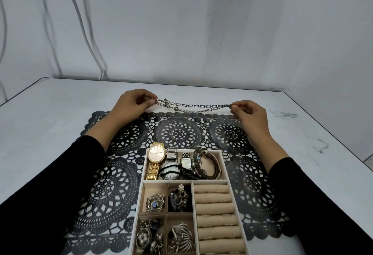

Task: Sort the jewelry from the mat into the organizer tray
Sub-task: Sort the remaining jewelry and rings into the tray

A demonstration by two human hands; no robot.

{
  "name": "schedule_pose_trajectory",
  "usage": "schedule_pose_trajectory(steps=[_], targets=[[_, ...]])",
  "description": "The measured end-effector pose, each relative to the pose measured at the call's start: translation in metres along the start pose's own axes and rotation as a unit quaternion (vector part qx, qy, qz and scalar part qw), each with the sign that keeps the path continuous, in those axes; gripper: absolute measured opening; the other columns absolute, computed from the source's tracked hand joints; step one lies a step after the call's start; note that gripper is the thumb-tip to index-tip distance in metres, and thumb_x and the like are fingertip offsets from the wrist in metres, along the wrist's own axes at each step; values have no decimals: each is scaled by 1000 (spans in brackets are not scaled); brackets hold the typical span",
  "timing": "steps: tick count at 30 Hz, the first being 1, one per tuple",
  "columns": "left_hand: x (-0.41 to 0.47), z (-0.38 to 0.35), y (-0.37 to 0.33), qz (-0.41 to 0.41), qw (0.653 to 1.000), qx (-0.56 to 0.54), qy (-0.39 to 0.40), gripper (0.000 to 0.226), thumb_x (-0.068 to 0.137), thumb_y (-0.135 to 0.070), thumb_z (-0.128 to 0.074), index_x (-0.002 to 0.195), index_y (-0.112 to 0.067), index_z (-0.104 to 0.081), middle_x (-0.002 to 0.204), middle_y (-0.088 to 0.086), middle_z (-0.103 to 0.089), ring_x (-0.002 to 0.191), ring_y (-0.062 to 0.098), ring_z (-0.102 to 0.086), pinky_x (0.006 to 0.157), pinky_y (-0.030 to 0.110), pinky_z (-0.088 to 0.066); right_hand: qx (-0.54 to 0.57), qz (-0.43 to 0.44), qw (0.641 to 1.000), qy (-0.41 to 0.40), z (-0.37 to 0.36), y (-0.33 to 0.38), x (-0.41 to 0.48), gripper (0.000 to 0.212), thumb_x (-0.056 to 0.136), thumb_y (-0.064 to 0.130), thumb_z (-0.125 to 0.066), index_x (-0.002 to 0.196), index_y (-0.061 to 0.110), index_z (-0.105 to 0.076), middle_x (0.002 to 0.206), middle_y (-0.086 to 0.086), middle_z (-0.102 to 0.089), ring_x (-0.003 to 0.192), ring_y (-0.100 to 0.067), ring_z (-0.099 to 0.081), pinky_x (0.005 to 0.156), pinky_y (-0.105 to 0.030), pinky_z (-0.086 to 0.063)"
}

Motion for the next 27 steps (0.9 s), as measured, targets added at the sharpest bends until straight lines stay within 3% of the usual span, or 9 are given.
schedule_pose_trajectory(steps=[7,11,17,23,27], targets=[[-10,11,-11,16,989,-137,-53,10,90,-9,-68,97,-15,-70,89,6,-73,81,4,-69,79,12,-51,49,-13,999,-1,2,9,-5,7,85,9,-69,90,14,-72,86,-7,-72,77,-15,-66,72,-25,-55],[-19,20,-19,9,986,-153,-63,13,90,-7,-67,92,-20,-70,87,5,-73,79,2,-69,79,13,-51,49,16,999,0,3,29,-13,9,85,10,-69,93,12,-72,87,-4,-73,79,-12,-67,62,-16,-51],[-36,40,-41,-3,982,-167,-86,13,89,-8,-68,91,-21,-70,90,6,-73,83,7,-70,81,14,-52,104,50,993,-1,8,54,-24,14,83,3,-69,97,2,-70,87,-7,-71,79,-12,-67,73,-22,-55],[-63,59,-71,-22,979,-178,-100,12,89,-11,-69,91,-22,-71,84,-4,-74,84,6,-70,79,12,-51,131,83,988,22,15,80,-45,11,83,2,-70,89,11,-71,84,-5,-72,79,-14,-67,74,-24,-55],[-78,60,-92,-35,980,-175,-92,10,89,-11,-69,93,-20,-71,89,2,-74,86,5,-70,80,12,-51,140,102,984,34,19,94,-59,11,83,1,-69,88,11,-70,84,-6,-72,81,-16,-66,75,-27,-55]])
Point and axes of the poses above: each hand's wrist, its own x-axis towards the middle knuckle, its own z-axis out of the back of the hand, y = z × x, the point moved 5 cm from there along x, towards the middle knuckle
